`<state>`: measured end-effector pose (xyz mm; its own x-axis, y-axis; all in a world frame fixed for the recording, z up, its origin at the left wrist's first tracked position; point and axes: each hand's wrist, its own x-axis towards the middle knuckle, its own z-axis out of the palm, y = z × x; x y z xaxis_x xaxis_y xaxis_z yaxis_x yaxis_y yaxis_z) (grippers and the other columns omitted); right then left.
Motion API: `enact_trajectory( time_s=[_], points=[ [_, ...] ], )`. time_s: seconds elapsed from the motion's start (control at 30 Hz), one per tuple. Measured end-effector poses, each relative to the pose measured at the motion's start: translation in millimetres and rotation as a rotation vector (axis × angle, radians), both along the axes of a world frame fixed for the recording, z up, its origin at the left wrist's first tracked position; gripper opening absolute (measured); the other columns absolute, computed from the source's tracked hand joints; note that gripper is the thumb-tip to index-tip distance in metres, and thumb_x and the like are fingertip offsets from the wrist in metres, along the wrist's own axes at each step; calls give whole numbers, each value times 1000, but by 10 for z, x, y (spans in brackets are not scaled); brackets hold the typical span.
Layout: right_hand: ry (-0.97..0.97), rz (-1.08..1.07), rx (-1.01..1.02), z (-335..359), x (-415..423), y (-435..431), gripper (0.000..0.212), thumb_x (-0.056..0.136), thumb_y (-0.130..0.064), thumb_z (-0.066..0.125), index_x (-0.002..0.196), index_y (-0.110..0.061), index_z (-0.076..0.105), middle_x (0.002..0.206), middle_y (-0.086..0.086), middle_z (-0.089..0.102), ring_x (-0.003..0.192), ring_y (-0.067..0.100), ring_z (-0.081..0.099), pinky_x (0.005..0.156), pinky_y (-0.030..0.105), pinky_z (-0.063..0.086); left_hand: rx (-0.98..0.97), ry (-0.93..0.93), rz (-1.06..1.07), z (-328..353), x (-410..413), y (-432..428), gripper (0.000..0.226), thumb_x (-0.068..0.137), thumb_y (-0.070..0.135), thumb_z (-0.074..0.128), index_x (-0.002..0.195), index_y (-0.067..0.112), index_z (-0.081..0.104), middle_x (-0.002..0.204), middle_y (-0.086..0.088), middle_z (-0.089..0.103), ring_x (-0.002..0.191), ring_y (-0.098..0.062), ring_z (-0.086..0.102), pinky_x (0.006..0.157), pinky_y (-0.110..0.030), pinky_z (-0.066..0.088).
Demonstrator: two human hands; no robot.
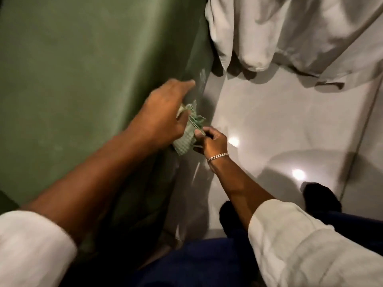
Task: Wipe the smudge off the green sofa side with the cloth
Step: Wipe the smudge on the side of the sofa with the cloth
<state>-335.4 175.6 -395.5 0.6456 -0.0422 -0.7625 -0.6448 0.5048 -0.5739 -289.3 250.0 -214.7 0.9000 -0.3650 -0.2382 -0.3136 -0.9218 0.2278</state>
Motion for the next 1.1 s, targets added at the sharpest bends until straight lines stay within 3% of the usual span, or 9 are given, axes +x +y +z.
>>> enact_trajectory(
  time_s=[0.07, 0.13, 0.2, 0.27, 0.37, 0.53, 0.77, 0.93, 1.1],
  points=[
    [-60, 14, -131, -149, -37, 144, 26, 79, -7, 71, 104, 0, 67, 94, 16, 68, 82, 27, 62, 79, 31, 56, 40, -75, -112, 105, -32, 79, 57, 86, 20, 61, 140, 4, 48, 136, -20, 56, 128, -32, 53, 108, -26, 36],
    [-170, 86, -246, -114, -84, 281, 35, 83, -8, 66, 116, 5, 61, 112, 21, 65, 101, 27, 61, 88, 19, 49, 144, -83, -192, 183, -87, 162, 58, 88, 24, 55, 142, 6, 46, 144, -18, 51, 141, -31, 42, 118, -33, 25],
    [-256, 172, -240, 28, -88, 420, 50, 91, -21, 56, 137, -4, 45, 146, 23, 42, 133, 34, 43, 112, 35, 35, 339, -130, -294, 246, -145, 278, 61, 87, 29, 51, 143, 7, 43, 148, -17, 48, 148, -31, 31, 124, -49, 13],
    [-267, 218, -185, 228, -37, 518, 57, 97, -35, 44, 149, -23, 22, 163, 12, 5, 149, 32, 10, 122, 46, 12, 573, -166, -400, 286, -170, 391, 63, 87, 34, 49, 144, 6, 43, 153, -15, 43, 151, -31, 23, 122, -61, 10],
    [-282, 277, -218, 301, 11, 618, 66, 94, -56, 33, 149, -40, -1, 162, 1, -16, 149, 34, -10, 120, 57, 3, 748, -165, -467, 324, -95, 415, 68, 90, 45, 43, 147, 7, 39, 161, -12, 31, 154, -31, 12, 120, -66, 8],
    [-296, 288, -323, 184, 88, 654, 76, 81, -71, 23, 146, -45, -7, 161, -5, -20, 148, 29, -17, 113, 65, 4, 813, -214, -478, 230, -10, 317, 73, 90, 51, 38, 151, 11, 32, 164, -8, 22, 154, -34, 6, 118, -69, 6],
    [-231, 251, -271, 151, -40, 695, 81, 76, -73, 17, 148, -43, -4, 161, -7, -19, 148, 21, -20, 115, 66, 1, 877, -263, -436, 145, 3, 287, 76, 90, 55, 36, 153, 14, 27, 166, -5, 17, 155, -34, 0, 117, -70, 3],
    [-331, 252, -328, 192, 251, 575, 71, 86, -65, 23, 147, -43, -7, 161, -5, -19, 148, 26, -19, 113, 61, -2, 947, -244, -442, 119, -4, 273, 75, 91, 57, 34, 153, 15, 26, 167, -5, 16, 154, -35, -2, 116, -71, 3],
    [-214, 255, -272, 42, -30, 669, 74, 85, -68, 22, 148, -41, -6, 161, -6, -19, 147, 20, -19, 118, 60, 2, 971, -212, -429, 125, 21, 212, 75, 91, 60, 31, 152, 16, 29, 166, -6, 18, 154, -36, -2, 115, -73, 2]
  ],
)
